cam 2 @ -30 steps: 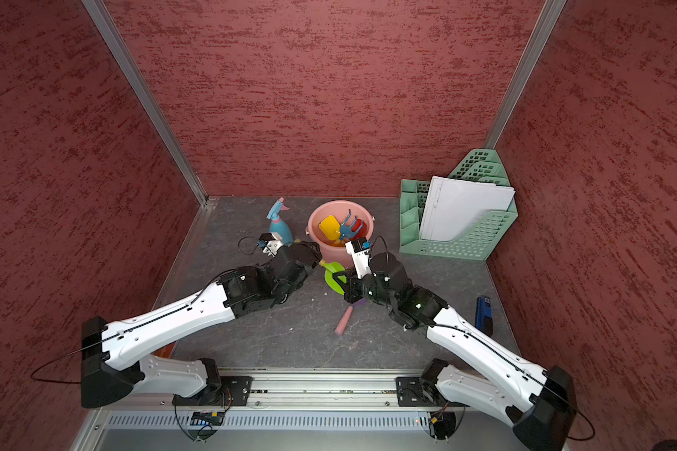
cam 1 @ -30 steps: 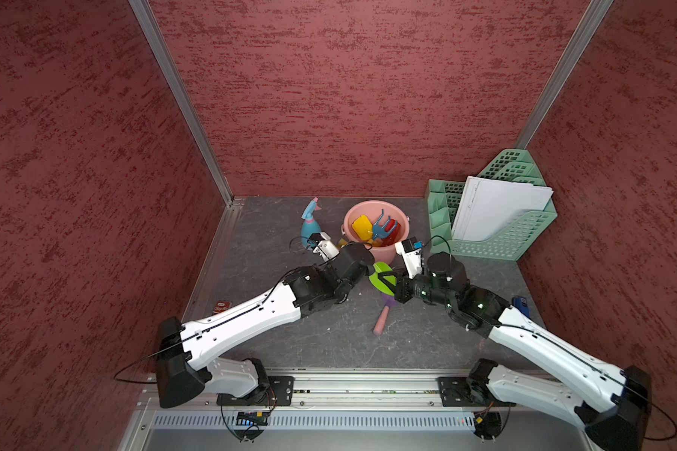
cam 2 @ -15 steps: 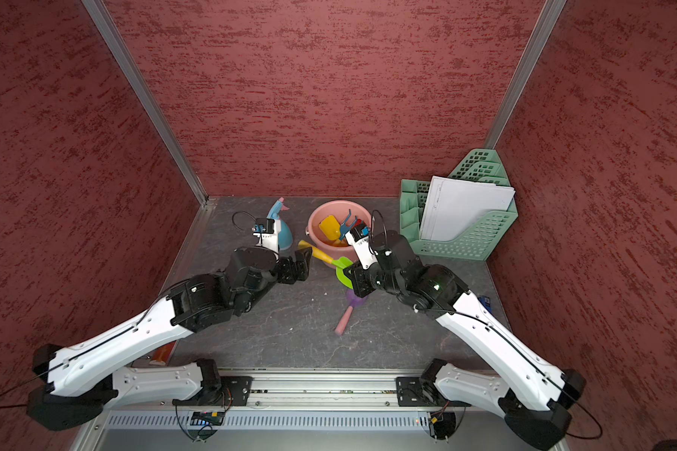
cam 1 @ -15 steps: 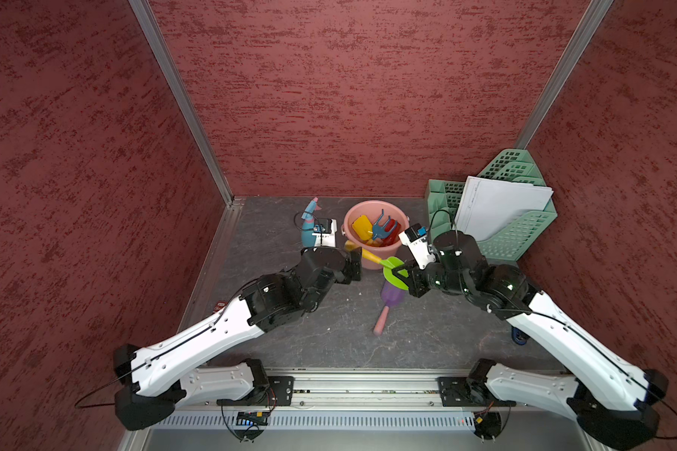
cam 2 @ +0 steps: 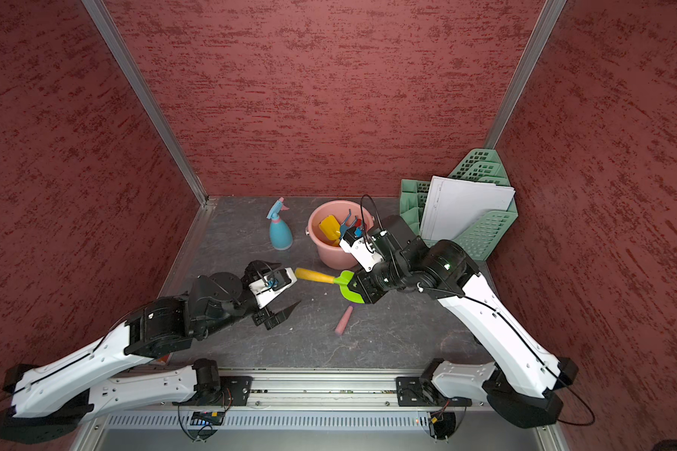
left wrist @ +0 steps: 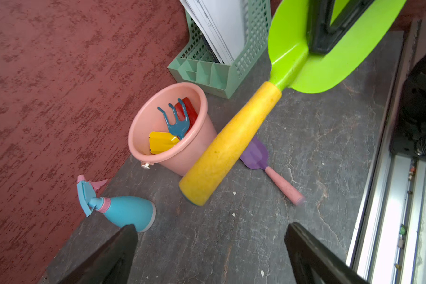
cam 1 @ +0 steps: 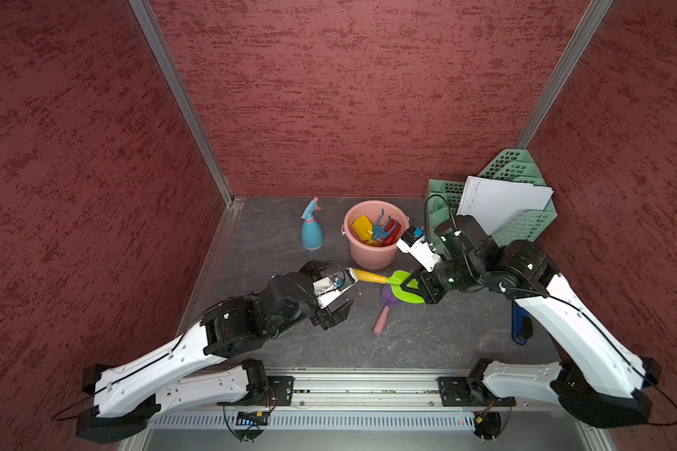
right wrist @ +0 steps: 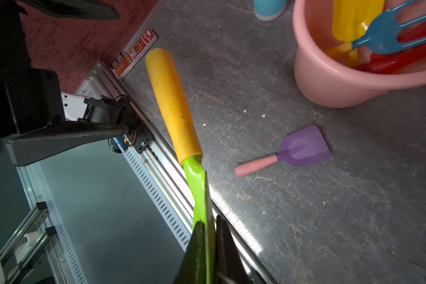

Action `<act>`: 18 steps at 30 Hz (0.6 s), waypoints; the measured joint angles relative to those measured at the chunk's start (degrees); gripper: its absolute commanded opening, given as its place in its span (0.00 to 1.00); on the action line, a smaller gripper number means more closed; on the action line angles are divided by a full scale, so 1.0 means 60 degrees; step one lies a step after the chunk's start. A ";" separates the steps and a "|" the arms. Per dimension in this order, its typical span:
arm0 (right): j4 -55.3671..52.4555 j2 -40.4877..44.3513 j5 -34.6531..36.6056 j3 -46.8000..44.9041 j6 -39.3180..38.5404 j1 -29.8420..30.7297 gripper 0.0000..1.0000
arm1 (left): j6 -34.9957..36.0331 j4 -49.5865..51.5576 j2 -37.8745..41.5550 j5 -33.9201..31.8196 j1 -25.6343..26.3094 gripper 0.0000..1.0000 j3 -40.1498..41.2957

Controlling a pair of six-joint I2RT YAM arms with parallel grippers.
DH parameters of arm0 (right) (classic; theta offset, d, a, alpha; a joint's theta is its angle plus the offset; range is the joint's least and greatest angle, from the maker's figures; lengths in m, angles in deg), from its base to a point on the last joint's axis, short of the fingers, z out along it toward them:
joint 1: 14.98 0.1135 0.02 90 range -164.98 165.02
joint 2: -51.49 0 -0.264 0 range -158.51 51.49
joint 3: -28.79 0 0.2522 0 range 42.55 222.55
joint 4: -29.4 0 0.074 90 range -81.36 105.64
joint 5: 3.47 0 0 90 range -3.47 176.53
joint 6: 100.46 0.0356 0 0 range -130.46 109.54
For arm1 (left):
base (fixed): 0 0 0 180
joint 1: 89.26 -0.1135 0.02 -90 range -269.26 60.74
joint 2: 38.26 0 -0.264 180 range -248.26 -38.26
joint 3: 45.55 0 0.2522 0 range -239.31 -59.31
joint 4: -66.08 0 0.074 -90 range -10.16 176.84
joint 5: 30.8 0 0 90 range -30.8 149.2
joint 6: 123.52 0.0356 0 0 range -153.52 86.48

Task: Organize the gardening tools
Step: Pick up the gardening tool from the center of the board.

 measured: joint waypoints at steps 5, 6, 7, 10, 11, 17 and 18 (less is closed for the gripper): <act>-0.0583 -0.0175 -0.0324 0.0000 -0.0164 0.0000 0.00 | 0.0754 0.0160 -0.0758 0.0310 0.0051 0.91 -0.0182; -0.0645 -0.0175 -0.0364 0.0000 -0.0160 0.0000 0.00 | 0.0849 0.0182 -0.0878 0.0379 0.0055 0.90 -0.0211; -0.0674 -0.0168 -0.0404 0.0004 -0.0160 0.0000 0.00 | 0.0933 0.0193 -0.0980 0.0433 0.0062 0.88 -0.0251; -0.0696 -0.0168 -0.0514 0.0004 -0.0138 0.0000 0.00 | 0.1096 0.0146 -0.1275 0.0623 0.0149 0.84 -0.0382; -0.0696 -0.0168 -0.0554 0.0004 -0.0127 0.0000 0.00 | 0.1166 0.0120 -0.1362 0.0670 0.0200 0.82 -0.0415; -0.0688 -0.0189 -0.0736 0.0007 -0.0073 0.0000 0.00 | 0.1330 -0.0120 -0.1854 0.0900 0.0379 0.74 -0.0488; -0.0688 -0.0208 -0.0750 0.0011 -0.0066 0.0000 0.00 | 0.1366 -0.0138 -0.1931 0.0925 0.0379 0.73 -0.0499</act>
